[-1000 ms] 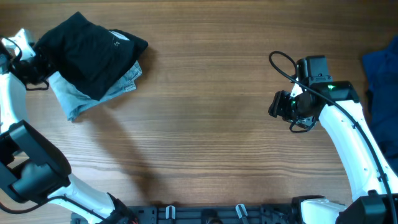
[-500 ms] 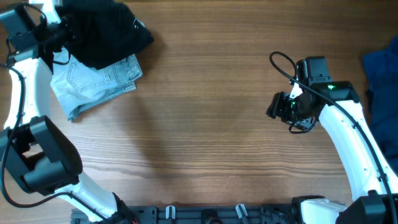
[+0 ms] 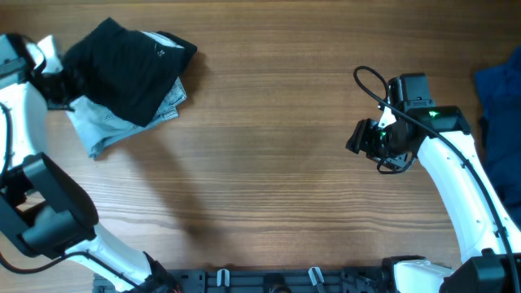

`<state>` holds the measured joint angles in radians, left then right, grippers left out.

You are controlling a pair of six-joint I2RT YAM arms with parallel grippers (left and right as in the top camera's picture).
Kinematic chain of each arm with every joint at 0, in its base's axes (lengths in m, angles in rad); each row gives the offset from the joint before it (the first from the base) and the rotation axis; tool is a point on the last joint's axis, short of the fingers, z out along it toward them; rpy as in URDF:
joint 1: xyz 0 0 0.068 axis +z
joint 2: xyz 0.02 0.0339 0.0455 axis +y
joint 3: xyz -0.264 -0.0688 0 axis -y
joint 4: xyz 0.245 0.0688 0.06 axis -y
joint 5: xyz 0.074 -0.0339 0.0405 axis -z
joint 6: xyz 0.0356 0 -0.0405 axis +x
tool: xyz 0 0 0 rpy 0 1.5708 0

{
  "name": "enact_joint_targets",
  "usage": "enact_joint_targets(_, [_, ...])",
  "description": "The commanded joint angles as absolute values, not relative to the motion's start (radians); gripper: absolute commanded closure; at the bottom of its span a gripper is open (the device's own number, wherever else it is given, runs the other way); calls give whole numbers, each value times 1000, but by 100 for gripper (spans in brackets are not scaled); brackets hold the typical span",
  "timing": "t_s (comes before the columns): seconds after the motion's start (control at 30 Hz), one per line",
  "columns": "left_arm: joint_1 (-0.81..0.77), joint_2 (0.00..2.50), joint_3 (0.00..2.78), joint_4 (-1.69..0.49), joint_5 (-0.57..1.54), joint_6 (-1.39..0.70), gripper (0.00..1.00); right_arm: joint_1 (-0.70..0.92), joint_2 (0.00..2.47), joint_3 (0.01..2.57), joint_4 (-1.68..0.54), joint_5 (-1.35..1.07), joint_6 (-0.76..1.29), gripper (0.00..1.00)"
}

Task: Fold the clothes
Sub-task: 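Place the folded trousers on top of the jeans and release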

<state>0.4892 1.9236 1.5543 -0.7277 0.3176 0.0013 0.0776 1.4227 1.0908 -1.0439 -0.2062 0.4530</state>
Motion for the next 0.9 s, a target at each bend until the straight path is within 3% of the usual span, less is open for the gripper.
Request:
enact_joint_targets(0.0, [556,1934,1572,-778,216,-103,0,83,1406,1107,-1032,-265,471,37])
enact_joint_targets(0.17, [606,1790,1608,-844,309,-121,0,83,1406,1107,-1032,-264,470,37])
enact_joint_targets(0.2, [607,1757,1611,-844,343,-121,3,83,1406,1107,-1032,-264,470,37])
enact_joint_targets(0.23, [605,1726,1610,-834,394,-120,12,83,1406,1107,-1032,-264,470,37])
enact_joint_targets(0.33, [563,1671,1610,-775,552,-120,96,83,1406,1107,-1028,-264,471,37])
enact_joint_targets(0.47, [435,1704,1597,-712,536,20,96,83,1406,1107,-1026,-306,471,37])
enact_joint_targets(0.6, [332,1847,1589,-641,359,17,96,83,1406,1107,-1037,-385,466,37])
enact_joint_targets(0.63, [319,1903,1589,-623,307,-11,93,83,1406,1107,-1037,-400,450,37])
enact_joint_targets(0.7, [316,1991,1589,-609,266,-56,76,83,1406,1107,-1028,-406,421,37])
enact_joint_targets(0.73, [318,2042,1589,-609,260,-69,72,83,1406,1107,-1023,-413,399,37])
enact_joint_targets(0.87, [340,2171,1589,-634,266,-92,71,83,1406,1107,-1021,-465,363,37])
